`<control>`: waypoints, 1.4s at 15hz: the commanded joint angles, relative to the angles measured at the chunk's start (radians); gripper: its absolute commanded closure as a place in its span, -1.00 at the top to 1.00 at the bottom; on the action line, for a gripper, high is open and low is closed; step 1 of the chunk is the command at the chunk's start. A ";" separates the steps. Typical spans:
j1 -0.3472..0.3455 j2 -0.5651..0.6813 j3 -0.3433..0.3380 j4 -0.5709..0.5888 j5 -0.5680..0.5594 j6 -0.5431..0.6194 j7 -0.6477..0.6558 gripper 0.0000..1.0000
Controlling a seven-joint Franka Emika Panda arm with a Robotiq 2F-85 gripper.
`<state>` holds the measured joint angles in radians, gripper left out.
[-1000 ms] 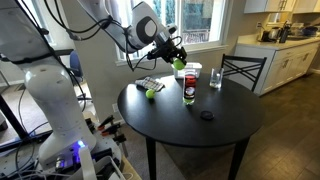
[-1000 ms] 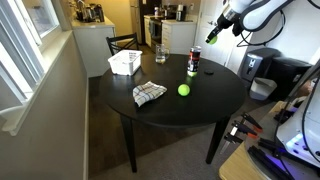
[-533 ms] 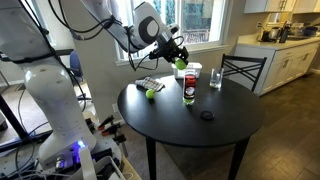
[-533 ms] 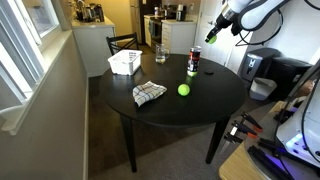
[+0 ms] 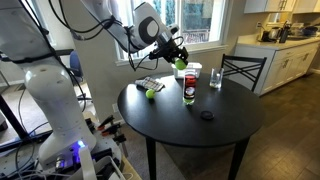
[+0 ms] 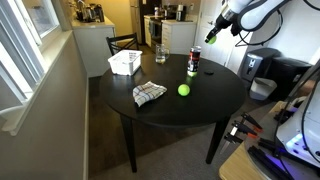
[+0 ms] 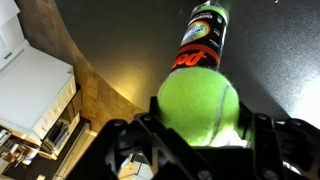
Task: Put the tennis ball inside the container
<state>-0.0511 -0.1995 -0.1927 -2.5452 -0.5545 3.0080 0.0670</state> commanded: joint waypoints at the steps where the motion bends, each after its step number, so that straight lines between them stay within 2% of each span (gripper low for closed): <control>1: 0.000 0.000 0.000 0.000 0.000 0.000 0.000 0.37; 2: -0.004 -0.001 0.003 -0.001 -0.005 0.001 0.007 -0.13; 3: -0.034 0.012 0.019 0.019 -0.044 0.000 0.042 -0.13; 10: -0.073 0.082 0.028 0.090 -0.088 0.055 0.063 -0.13; 13: -0.103 0.141 0.049 0.149 -0.183 0.079 0.138 -0.13; 21: -0.073 0.283 0.028 0.277 -0.375 0.082 0.353 -0.13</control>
<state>-0.1288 0.0272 -0.1600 -2.3132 -0.8629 3.0586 0.3391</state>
